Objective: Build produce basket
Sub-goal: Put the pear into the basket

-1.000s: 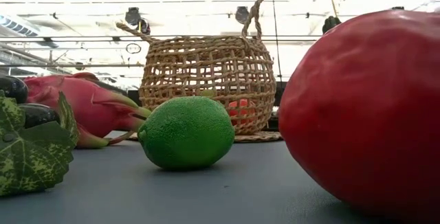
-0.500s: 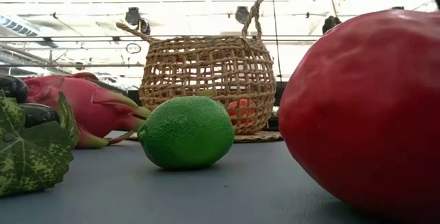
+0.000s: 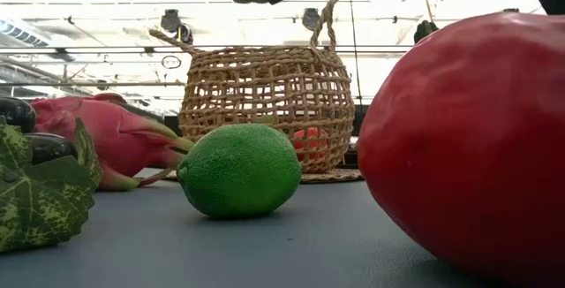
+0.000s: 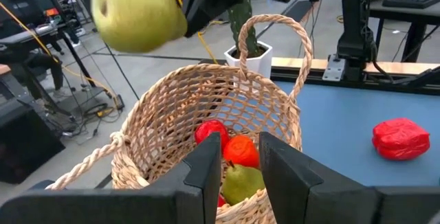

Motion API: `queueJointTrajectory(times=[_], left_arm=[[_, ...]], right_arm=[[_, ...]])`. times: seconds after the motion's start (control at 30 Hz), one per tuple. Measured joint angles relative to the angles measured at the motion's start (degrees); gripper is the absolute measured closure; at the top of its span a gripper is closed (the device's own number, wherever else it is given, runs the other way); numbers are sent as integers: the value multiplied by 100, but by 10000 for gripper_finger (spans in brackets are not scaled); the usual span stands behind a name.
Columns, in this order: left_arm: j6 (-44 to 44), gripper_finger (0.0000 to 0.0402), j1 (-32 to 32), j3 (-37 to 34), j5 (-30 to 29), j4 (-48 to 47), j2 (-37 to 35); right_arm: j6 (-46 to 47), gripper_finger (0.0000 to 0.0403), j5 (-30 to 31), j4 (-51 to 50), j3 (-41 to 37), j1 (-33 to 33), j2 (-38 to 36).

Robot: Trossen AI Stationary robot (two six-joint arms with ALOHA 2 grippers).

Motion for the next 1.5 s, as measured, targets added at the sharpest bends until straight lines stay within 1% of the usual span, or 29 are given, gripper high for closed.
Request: queueJointTrajectory(times=[0.2,0.5,0.7,0.93,1.17,1.37,1.5], left_arm=[[147,300,7,0,-2,158,0],[160,300,7,0,-2,189,7],[153,300,7,0,-2,189,7],[151,300,7,0,-2,189,8],[151,300,7,0,-2,190,9],[160,300,7,0,-4,195,9],[163,300,7,0,-4,237,9]], right_arm=[[55,399,-13,-220,-214,-73,48],[157,399,-162,-209,-1074,-161,59],[191,399,-428,398,-1758,-317,61],[181,399,-424,1134,-2383,-492,55],[149,399,-405,1384,-2796,-612,47],[-155,399,-414,1437,-3015,-609,42],[-357,399,-411,1728,-3146,-611,44]])
